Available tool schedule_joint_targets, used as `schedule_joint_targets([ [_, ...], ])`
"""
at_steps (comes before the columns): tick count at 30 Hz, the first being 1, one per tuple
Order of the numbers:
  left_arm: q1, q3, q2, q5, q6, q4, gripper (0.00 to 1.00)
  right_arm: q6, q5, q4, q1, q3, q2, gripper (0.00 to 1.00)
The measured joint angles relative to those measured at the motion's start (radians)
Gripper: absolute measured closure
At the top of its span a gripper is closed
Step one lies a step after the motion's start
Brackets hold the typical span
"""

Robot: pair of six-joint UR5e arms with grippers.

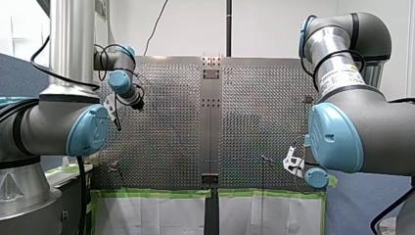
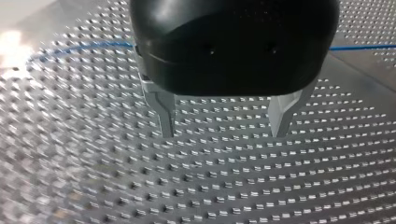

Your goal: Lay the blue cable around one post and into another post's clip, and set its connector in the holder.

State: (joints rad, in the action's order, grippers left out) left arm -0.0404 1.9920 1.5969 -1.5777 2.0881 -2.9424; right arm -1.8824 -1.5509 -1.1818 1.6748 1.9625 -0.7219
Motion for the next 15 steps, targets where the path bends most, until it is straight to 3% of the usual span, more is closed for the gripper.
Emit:
schedule_joint_targets([
  [15, 0.000, -0.119, -0.124, -0.112, -0.124, -0.124, 0.00, -0.006, 0.006, 0.003, 0.001, -0.003, 0.000, 1.00],
])
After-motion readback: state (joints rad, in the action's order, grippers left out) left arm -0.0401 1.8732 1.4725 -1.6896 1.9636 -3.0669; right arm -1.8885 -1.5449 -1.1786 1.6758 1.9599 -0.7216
